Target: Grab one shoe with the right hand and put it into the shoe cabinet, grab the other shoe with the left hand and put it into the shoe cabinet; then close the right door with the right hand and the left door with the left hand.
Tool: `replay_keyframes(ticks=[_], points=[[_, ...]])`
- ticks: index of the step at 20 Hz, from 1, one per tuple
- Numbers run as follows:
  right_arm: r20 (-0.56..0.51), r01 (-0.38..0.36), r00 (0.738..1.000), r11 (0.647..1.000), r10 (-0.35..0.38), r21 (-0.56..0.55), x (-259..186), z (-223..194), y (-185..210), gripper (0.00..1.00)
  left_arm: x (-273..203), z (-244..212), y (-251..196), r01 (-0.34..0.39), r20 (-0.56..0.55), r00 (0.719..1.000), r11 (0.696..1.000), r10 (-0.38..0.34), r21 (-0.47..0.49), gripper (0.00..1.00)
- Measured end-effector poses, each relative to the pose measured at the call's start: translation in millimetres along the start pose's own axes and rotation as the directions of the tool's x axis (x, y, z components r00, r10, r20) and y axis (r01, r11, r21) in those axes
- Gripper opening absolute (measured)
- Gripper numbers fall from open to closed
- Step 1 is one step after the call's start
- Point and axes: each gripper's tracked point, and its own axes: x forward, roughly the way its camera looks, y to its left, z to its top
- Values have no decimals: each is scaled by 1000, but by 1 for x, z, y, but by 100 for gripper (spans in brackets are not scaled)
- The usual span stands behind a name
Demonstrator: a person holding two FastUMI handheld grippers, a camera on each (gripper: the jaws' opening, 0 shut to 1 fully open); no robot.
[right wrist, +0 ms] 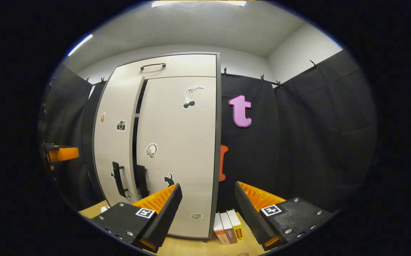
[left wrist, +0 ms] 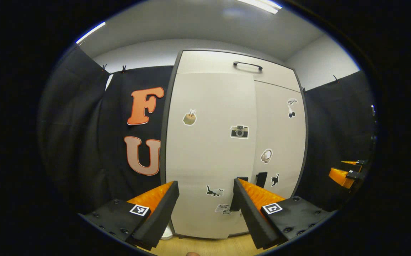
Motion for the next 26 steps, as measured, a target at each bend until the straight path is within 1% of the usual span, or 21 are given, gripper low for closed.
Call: replay_keyframes(ticks=[4,6,7,9,11,12,13,14,18,19,20,22,23,26], points=[[-7,-17,1000,1000,17,-26,-3,6,7,92,-28,27,40,-93,55,994,996,93,-1,99],[-1,-28,1000,999,28,-37,-2,12,11,92,-36,31,52,-119,67,991,993,119,-6,99],[-2,-26,1000,999,26,-44,-3,14,11,92,-42,32,56,-126,71,989,992,127,-8,94],[1,-25,1000,998,25,-49,-4,17,12,93,-46,33,58,-127,71,989,992,128,-10,96],[1,-34,999,998,34,-51,-6,20,15,93,-48,34,57,-123,70,990,992,123,-2,96],[3,-35,999,998,35,-49,-7,22,16,93,-48,34,57,-125,72,990,992,124,9,94],[4,-36,999,998,36,-47,-7,23,16,93,-49,35,56,-127,75,989,992,125,20,96],[6,-36,999,998,36,-43,-8,25,16,93,-50,37,55,-126,78,989,992,124,30,94],[7,-26,1000,999,27,-42,-11,26,14,93,-53,39,52,-103,80,992,994,100,36,94],[9,-21,1000,999,22,-45,-12,26,12,97,-53,38,52,-97,73,993,995,95,34,94],[8,-22,1000,999,22,-47,-13,26,12,94,-53,37,52,-93,70,993,995,90,32,96],[9,-27,1000,999,27,-41,-12,26,12,94,-50,37,54,-89,66,994,996,87,32,96],[8,-28,1000,999,29,-40,-11,26,13,94,-48,36,54,-90,65,994,995,87,34,94],[12,-34,999,999,34,-39,-10,27,16,94,-48,38,55,-93,69,994,995,91,32,94]])
